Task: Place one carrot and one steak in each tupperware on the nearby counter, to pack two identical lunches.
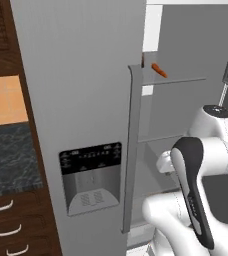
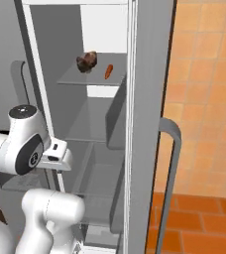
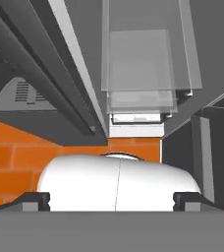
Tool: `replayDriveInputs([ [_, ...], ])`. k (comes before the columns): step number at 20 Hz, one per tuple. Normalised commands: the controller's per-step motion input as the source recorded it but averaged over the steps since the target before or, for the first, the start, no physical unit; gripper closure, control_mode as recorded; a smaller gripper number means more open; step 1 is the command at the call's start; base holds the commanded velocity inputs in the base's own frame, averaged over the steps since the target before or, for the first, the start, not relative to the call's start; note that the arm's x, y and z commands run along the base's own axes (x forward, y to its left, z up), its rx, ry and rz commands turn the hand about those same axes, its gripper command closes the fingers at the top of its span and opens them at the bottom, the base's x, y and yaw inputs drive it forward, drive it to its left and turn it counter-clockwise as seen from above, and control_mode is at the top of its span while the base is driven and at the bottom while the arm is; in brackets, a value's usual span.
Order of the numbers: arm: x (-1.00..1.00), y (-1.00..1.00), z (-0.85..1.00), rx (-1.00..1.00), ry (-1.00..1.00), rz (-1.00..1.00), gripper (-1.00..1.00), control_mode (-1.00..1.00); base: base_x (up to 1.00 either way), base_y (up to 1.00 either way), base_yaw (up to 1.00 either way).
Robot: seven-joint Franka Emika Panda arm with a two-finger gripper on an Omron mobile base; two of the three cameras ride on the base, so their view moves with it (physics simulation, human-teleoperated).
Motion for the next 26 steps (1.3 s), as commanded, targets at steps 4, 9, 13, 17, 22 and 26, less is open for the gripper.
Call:
replayDriveInputs([
  [4,0.0,0.0,0.0,0.0,0.0,0.0,-1.0,1.0,0.0,-0.24,-0.09],
  [9,0.0,0.0,0.0,0.0,0.0,0.0,-1.0,1.0,0.0,0.0,0.0],
  [13,-0.05,-0.03,0.42,-0.01,-0.3,0.0,-1.0,-1.0,-0.01,0.0,0.0],
  [17,0.02,-0.02,0.75,-0.08,-0.44,0.0,-1.0,-1.0,0.0,0.0,0.0],
  [22,0.65,-0.14,0.99,0.0,-0.35,0.0,-1.0,-1.0,0.0,0.0,0.0],
  [26,1.0,-0.23,0.44,-0.01,-0.16,0.0,-1.0,-1.0,0.0,0.0,0.0],
])
